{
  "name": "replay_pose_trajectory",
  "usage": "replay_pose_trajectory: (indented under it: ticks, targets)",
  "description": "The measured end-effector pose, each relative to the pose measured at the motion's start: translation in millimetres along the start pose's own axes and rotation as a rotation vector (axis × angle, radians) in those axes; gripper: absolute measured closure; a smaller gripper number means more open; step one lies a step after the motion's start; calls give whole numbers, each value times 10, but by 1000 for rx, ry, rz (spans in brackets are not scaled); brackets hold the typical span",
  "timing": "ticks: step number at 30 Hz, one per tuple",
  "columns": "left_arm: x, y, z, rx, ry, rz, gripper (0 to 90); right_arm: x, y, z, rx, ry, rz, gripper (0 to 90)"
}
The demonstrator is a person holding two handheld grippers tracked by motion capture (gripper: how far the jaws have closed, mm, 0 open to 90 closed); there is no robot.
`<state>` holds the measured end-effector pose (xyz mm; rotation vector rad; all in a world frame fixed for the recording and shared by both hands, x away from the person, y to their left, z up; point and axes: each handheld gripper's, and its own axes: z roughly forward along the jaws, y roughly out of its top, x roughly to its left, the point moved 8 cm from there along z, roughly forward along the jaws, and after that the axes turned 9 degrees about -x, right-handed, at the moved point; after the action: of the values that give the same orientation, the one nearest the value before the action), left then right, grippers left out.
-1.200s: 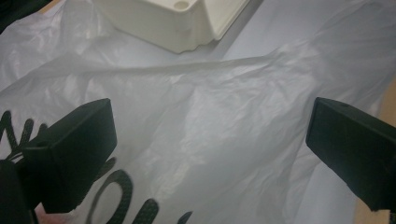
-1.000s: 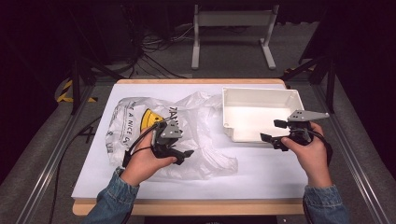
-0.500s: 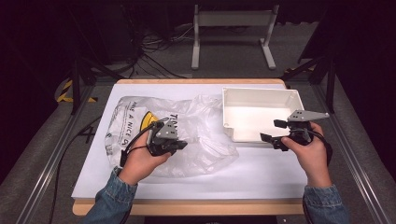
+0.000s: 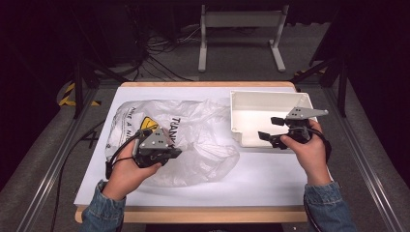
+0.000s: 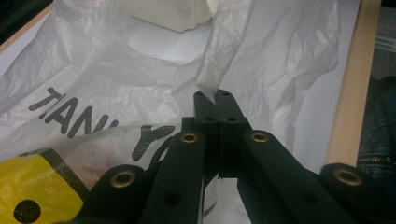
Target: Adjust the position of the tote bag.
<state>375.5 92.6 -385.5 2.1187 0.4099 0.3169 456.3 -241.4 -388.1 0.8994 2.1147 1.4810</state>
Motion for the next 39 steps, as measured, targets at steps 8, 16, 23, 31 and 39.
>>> replay_pose_trajectory:
  ticks: [8, 16, 23, 31, 39]
  targets:
    - [-38, -109, -194, -23, -1, -48, 892, 151, 179, 268, -51, 83, -44, 194]
    - [-48, -191, -349, -50, -2, -95, 886, 298, 233, 501, -52, 165, -67, 189]
    - [-66, -260, -477, -55, 15, -119, 889, 371, 294, 649, -61, 190, -101, 133]
    - [-101, -336, -604, -58, 38, -125, 889, 530, 265, 918, -11, 252, -149, 112]
    - [-153, -364, -667, -63, 32, -121, 883, 716, 211, 1182, 22, 284, -200, 108]
